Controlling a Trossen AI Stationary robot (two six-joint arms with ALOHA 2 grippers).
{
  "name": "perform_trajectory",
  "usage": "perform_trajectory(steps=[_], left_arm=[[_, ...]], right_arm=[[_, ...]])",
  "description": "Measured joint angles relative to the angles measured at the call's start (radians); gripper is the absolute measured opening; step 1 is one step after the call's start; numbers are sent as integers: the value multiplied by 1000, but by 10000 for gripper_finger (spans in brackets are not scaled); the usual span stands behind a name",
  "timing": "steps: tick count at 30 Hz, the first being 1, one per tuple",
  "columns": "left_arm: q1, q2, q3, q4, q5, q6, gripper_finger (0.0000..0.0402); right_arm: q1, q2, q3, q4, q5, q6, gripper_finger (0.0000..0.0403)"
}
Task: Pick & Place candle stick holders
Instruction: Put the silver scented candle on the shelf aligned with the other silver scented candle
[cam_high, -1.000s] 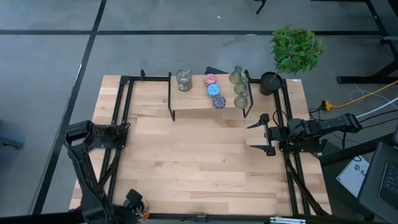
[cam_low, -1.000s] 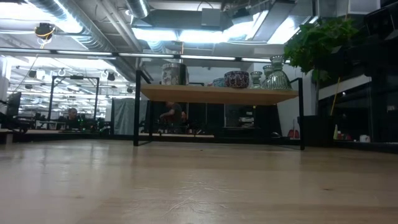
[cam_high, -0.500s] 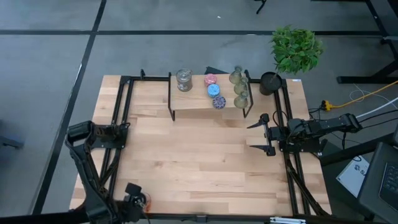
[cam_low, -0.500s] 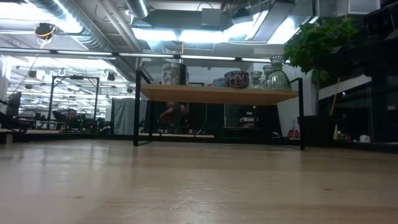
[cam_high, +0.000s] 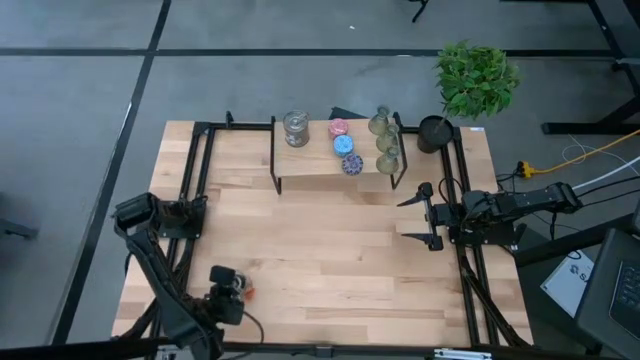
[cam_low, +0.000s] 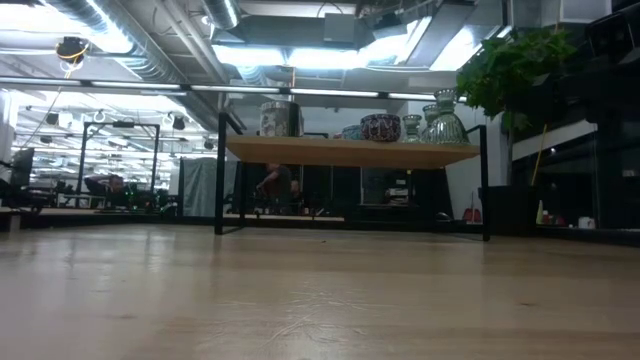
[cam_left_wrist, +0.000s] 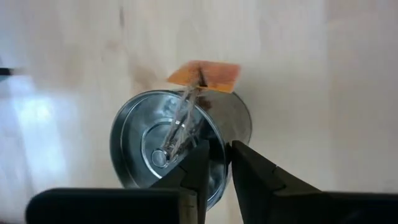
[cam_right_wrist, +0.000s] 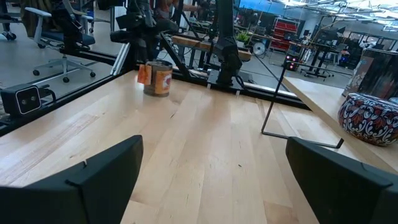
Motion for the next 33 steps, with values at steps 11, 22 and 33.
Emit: perform_trajectory(steps=[11,22,33], left_arm=[[106,2,-1,-3,-74,157,4],[229,2,-2,-2,-127,249,2],[305,-66,0,-1,-180,304,2]], right_arm=[[0,0,0,0,0,0,398],[0,0,0,0,0,0,398],[0,0,0,0,0,0,398]])
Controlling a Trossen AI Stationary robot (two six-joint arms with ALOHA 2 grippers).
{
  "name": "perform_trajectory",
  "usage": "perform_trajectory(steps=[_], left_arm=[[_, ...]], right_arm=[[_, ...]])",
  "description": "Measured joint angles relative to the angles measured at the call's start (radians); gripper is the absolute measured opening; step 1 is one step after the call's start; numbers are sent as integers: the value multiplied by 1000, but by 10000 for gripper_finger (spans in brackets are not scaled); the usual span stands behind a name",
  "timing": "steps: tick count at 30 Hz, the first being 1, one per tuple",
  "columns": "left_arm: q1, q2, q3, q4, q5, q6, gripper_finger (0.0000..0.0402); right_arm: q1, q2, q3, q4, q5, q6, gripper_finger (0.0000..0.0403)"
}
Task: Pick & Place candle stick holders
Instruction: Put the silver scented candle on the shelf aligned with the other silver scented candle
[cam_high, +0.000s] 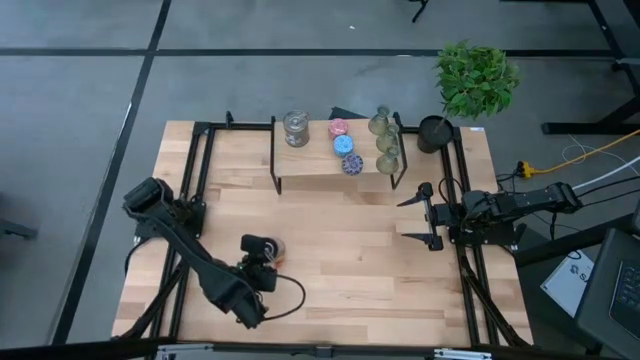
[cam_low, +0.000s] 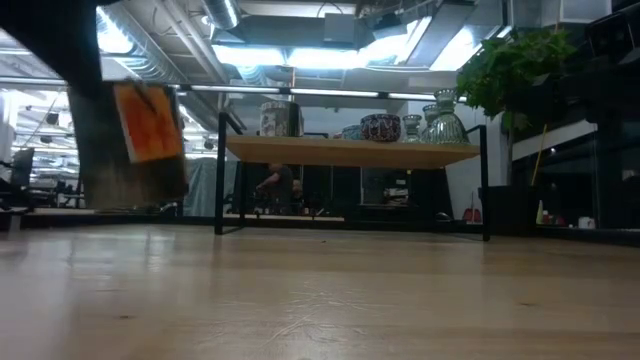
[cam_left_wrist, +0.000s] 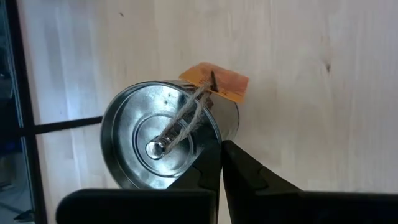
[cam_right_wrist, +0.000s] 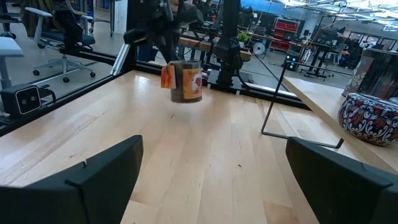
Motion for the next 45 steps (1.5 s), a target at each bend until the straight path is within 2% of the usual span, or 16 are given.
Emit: perform_trajectory(steps=[12,20,27,37,45], left_arm=[[113,-171,1,31,-12,175,2],[242,-284,1,119,-12,352,2],[392,-358,2,207,0,569,2],[658,-398,6,296,136,865,2],[816,-382,113,296,254,992,2]], right_arm=[[0,0,0,0,0,0,398],[0,0,0,0,0,0,398],[0,0,0,0,0,0,398],[0,0,0,0,0,0,398],[0,0,0,0,0,0,398]])
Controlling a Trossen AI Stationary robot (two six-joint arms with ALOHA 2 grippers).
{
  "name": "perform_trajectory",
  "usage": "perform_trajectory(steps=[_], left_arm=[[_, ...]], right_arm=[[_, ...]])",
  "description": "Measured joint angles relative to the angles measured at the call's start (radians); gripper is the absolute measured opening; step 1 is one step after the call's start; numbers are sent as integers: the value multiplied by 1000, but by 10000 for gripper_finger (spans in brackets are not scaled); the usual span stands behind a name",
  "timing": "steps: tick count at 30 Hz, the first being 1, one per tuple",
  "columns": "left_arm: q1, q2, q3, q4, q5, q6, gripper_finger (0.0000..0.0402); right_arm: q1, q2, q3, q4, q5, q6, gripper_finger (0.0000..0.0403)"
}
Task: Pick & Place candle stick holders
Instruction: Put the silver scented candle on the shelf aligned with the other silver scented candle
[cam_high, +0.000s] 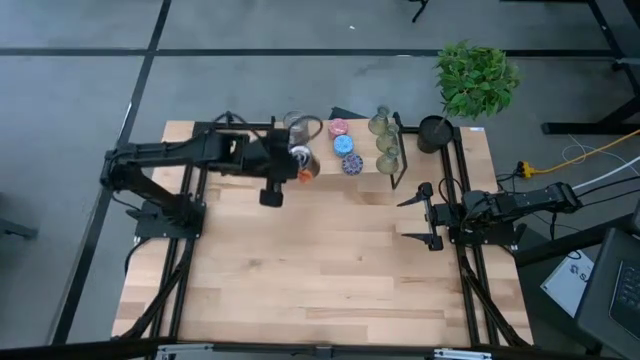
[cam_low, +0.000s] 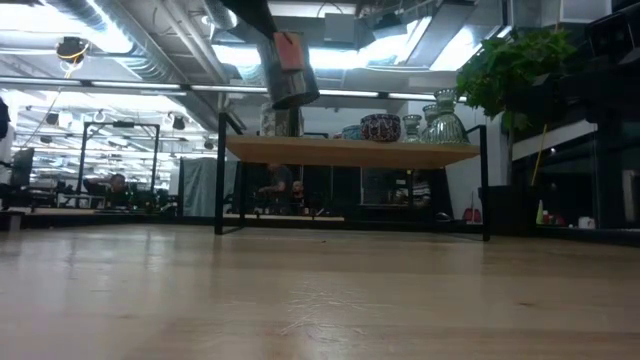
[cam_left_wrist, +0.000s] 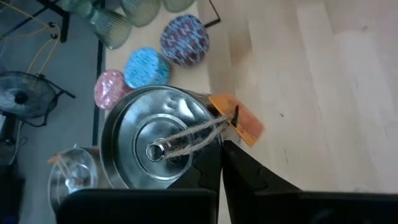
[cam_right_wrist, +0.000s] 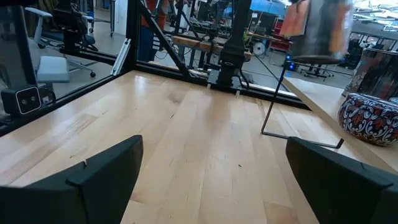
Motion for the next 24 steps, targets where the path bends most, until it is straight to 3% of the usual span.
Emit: perform_trajectory(steps=[8,24], left_arm=[[145,3,38,-36,139,32,2],[222,115,37,-73,174,101,2]], right_arm=[[0,0,0,0,0,0,398],[0,1,0,0,0,0,398]])
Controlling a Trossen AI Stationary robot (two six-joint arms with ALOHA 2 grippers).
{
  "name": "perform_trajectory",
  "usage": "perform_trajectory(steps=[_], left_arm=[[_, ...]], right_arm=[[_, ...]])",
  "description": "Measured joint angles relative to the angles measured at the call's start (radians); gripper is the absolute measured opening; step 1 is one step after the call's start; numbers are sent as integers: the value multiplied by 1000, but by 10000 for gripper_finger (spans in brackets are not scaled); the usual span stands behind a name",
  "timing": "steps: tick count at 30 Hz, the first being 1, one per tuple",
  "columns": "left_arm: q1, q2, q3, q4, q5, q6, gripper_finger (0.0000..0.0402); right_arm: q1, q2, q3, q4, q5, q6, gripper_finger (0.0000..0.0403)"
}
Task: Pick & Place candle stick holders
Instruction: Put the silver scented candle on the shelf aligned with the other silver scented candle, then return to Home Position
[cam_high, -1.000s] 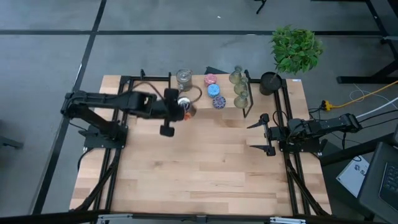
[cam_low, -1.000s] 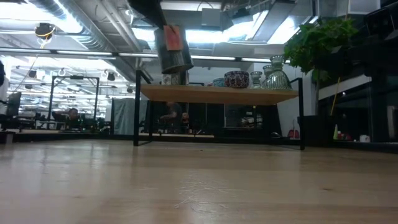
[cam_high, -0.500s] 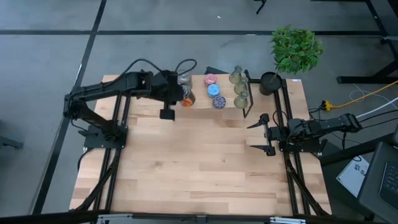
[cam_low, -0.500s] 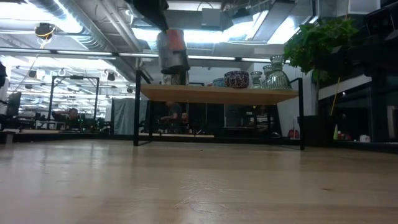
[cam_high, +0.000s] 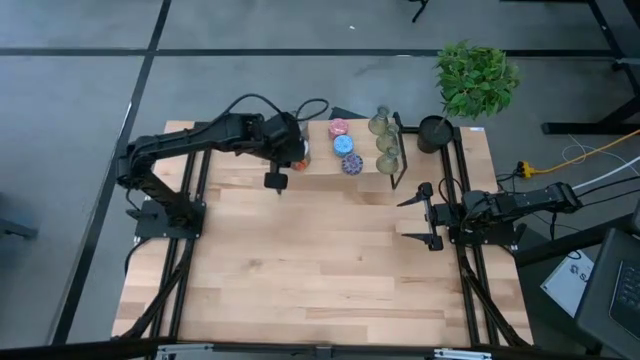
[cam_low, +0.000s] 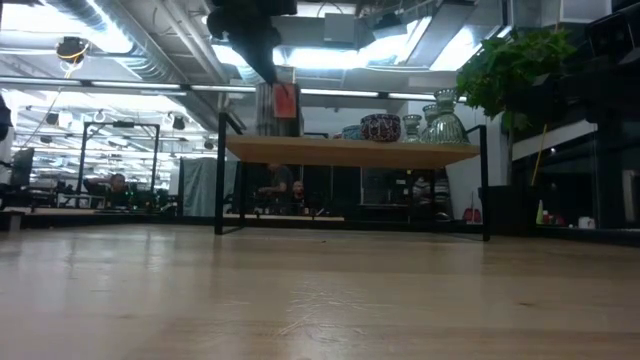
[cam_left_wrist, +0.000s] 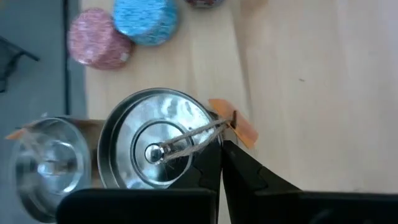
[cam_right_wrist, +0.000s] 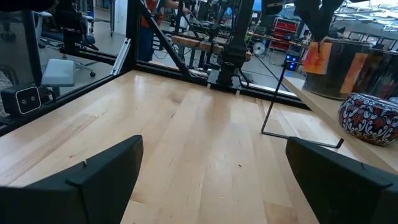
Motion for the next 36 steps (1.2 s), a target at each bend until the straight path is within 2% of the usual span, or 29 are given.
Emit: perform_trajectory(steps=[10,24,28,36], left_arm=[[0,10,2,3,-9,-30,6],[-1,-8,-1,10,-35,-45,99],[-6,-27,12,11,-89,-38,110],[-50,-118,41,19,-79,-51,113]], right_arm=[[0,0,0,0,0,0,398],[0,0,0,0,0,0,398],[0,0,0,0,0,0,398],[0,0,0,0,0,0,398]])
